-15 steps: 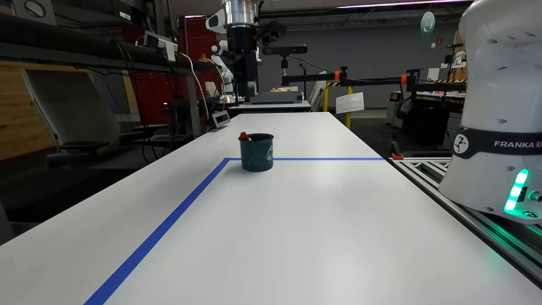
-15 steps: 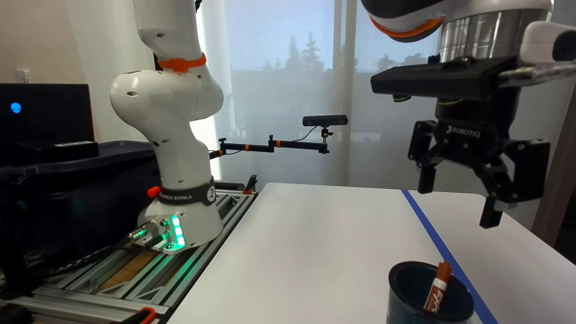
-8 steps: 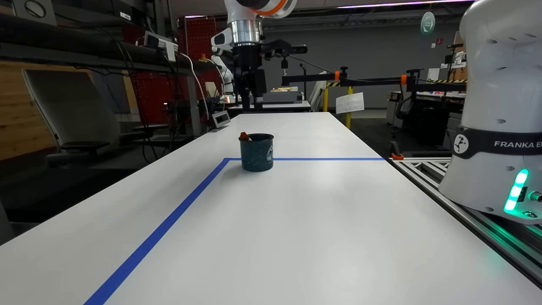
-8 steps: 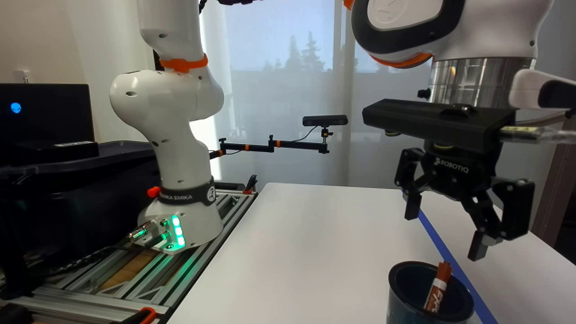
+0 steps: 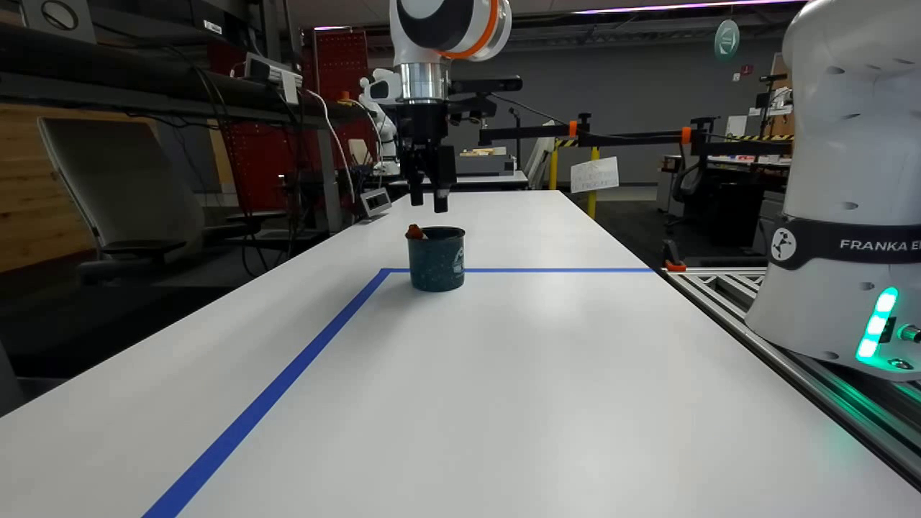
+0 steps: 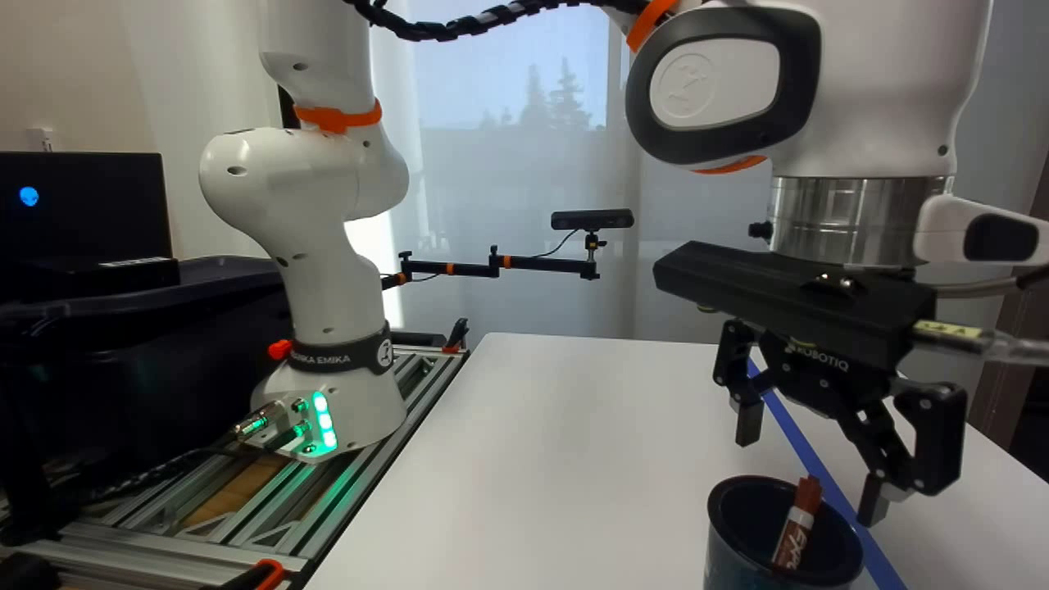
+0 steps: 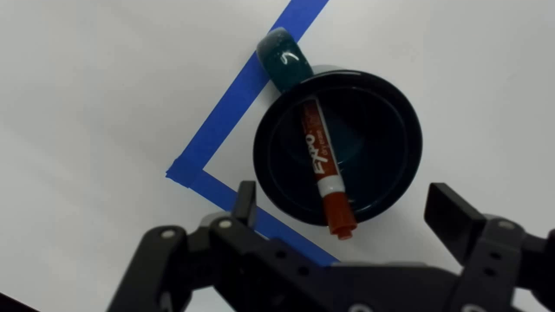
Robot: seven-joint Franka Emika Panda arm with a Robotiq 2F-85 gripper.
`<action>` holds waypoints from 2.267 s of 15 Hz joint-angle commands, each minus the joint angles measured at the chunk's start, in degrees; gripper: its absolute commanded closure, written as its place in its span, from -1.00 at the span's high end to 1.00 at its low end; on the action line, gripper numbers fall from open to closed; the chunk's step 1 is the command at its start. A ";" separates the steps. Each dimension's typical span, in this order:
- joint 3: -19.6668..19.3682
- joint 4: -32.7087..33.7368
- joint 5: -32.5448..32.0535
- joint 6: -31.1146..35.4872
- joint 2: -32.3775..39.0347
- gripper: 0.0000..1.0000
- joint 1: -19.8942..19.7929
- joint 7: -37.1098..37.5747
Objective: Place the marker to the left of the mug
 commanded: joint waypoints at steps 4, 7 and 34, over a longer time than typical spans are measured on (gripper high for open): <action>2.48 -0.90 3.84 4.26 0.53 0.78 -1.02 -4.11; 2.99 -0.48 4.55 5.04 1.02 0.30 -1.11 -4.76; 4.39 -0.37 7.15 3.38 0.29 -0.91 -2.84 -6.98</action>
